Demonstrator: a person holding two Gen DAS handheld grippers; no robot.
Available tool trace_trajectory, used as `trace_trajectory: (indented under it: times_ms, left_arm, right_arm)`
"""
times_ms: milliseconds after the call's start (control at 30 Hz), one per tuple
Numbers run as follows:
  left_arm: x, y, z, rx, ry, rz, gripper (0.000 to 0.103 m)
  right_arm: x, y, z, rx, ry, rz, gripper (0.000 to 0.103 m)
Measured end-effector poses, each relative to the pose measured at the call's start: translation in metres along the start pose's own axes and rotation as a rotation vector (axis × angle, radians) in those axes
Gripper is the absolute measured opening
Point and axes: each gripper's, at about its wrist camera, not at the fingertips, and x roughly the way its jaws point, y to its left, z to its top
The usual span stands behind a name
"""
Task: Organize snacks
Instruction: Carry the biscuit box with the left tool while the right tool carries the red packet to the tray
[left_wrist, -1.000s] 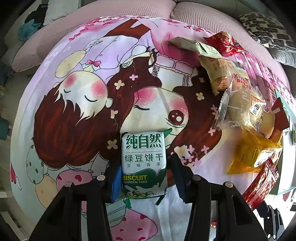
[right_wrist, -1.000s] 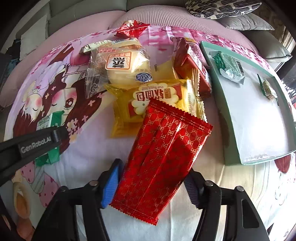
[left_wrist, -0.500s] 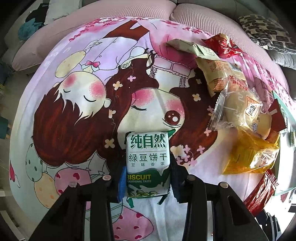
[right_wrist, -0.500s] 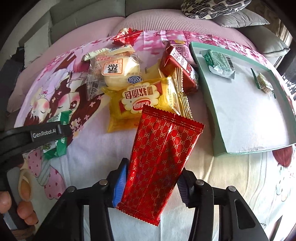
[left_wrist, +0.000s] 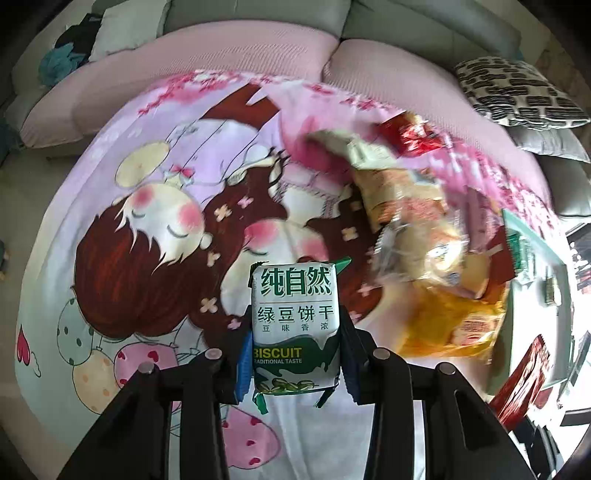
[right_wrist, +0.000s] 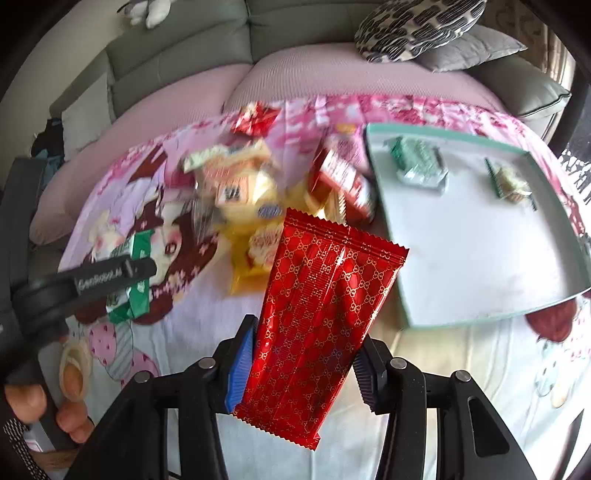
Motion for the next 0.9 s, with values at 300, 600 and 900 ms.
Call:
trace_trajectory:
  times_ms: [300,600,900]
  left_arm:
    - [-0.025,-0.048,0.016,0.087,-0.041,-0.071,0.041]
    - [-0.036,-0.134,0.032,0.251,-0.051,-0.147,0.041]
    - [-0.027,-0.228,0.016,0.444,-0.026,-0.176,0.041]
  right_arm:
    - [-0.011,-0.053,0.045,0.112,-0.065,-0.045,0.051]
    - [-0.013,-0.117,0.079,0.259,-0.125,-0.139,0.051]
    - [-0.010,-0.202,0.080,0.412,-0.111,-0.252,0.051]
